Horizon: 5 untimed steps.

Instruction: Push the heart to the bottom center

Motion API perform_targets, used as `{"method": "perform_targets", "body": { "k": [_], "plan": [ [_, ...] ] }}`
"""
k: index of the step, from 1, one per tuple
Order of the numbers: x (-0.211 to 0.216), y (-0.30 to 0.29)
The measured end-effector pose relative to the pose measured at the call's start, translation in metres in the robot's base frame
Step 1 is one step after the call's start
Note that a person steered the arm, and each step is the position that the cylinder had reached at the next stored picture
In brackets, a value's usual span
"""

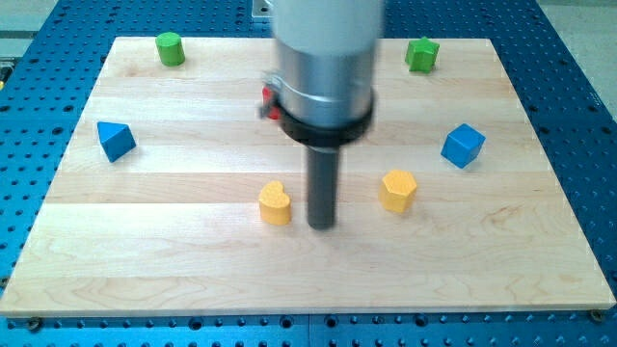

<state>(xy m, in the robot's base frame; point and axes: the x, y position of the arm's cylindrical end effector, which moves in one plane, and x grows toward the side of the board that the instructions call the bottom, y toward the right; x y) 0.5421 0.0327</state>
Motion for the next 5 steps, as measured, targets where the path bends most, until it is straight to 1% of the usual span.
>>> {"method": "perform_targets", "body": {
  "k": [1, 2, 3, 4, 5],
  "plan": [
    [-0.051, -0.028],
    [-0.071, -0.055],
    [-0.036, -0.085],
    [0.017, -0.032],
    [-0.009, -0.058]
  ]
}}
